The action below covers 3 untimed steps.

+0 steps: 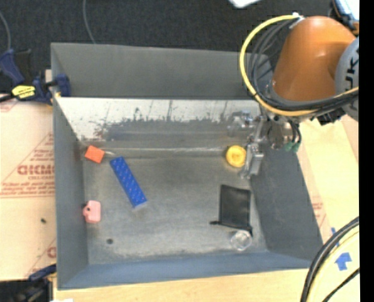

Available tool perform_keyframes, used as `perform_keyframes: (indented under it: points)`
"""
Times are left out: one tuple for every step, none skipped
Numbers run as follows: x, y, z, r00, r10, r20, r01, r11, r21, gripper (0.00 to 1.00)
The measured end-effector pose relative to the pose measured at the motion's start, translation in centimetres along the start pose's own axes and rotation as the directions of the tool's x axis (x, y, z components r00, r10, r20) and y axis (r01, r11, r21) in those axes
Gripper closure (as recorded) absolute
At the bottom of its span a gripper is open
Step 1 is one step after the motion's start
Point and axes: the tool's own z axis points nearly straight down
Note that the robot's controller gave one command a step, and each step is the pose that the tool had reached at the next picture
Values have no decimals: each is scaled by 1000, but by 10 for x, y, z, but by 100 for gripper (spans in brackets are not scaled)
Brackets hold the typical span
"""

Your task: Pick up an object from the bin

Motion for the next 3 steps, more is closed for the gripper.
perform_keyframes:
  points:
    - [6, -54, 95, 1000, 14, 1, -14, 1000, 1, 0]
    - [-4, -35, 101, 990, -140, 3, 140, 990, 2, 0]
    - [17, -55, 177, 998, 69, 2, -69, 998, 1, 0]
